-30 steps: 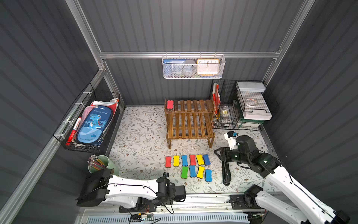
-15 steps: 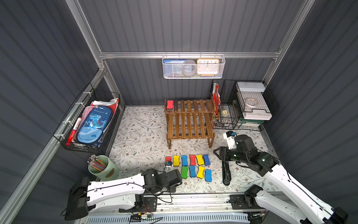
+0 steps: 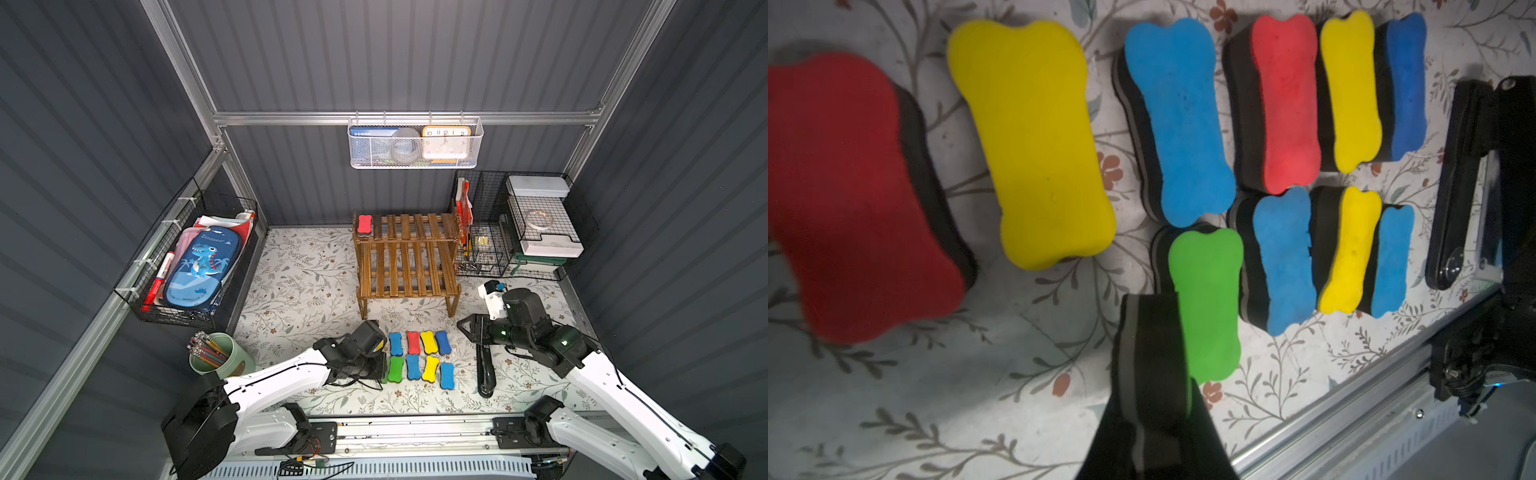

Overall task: Remove the whiteboard erasers from the shelf
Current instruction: Place the whiteboard eraser at the center of the board.

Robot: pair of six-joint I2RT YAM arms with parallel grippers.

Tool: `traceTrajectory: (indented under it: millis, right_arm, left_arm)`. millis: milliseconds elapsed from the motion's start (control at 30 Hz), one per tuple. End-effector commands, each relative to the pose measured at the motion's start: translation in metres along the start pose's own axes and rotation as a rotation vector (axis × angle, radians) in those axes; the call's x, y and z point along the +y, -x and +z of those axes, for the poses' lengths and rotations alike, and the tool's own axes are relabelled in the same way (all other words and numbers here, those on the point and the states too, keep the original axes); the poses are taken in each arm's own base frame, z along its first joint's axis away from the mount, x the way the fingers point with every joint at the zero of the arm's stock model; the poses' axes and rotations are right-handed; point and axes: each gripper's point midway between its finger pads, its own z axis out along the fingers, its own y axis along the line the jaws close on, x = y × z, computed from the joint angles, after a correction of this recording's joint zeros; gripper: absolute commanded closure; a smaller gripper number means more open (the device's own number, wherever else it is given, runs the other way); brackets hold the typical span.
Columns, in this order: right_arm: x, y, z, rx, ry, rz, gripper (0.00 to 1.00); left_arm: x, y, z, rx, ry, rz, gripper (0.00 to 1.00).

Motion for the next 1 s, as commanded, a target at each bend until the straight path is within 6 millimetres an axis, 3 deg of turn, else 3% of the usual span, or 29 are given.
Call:
traceTrajectory:
  millis: [0, 133, 533, 667, 800, 867, 967]
  right_arm:
    - [0.001, 0.004, -0.003, -0.013, -0.002, 0.003, 0.49]
    - [0.002, 0.005, 0.0, -0.013, 0.001, 0.006, 0.49]
    - [-0.001, 0.005, 0.001, -0.009, -0.013, 0.005, 0.49]
    - [-0.002, 0.005, -0.001, -0.016, -0.019, 0.008, 0.49]
    - [-0.001, 0.007, -0.002, -0.021, -0.015, 0.008, 0.49]
    - [0.0, 0.007, -0.002, -0.021, -0.01, 0.012, 0.49]
    - [0.001, 0.008, -0.002, -0.026, -0.008, 0.013, 0.49]
  left_arm:
    - [-0.002, -0.002, 0.0, 0.014, -0.045, 0.027, 1.0]
    - [0.012, -0.01, 0.001, 0.029, -0.012, -0.005, 1.0]
    - [0.008, -0.005, 0.011, 0.029, -0.103, -0.043, 1.0]
    - [0.022, -0.012, 0.013, 0.068, -0.045, -0.081, 1.0]
    - [0.03, -0.015, 0.008, 0.069, 0.007, -0.085, 0.62]
    - [0.035, -0.014, 0.002, 0.053, 0.034, -0.085, 0.5]
    - [0.04, -0.015, -0.006, 0.048, 0.069, -0.092, 0.42]
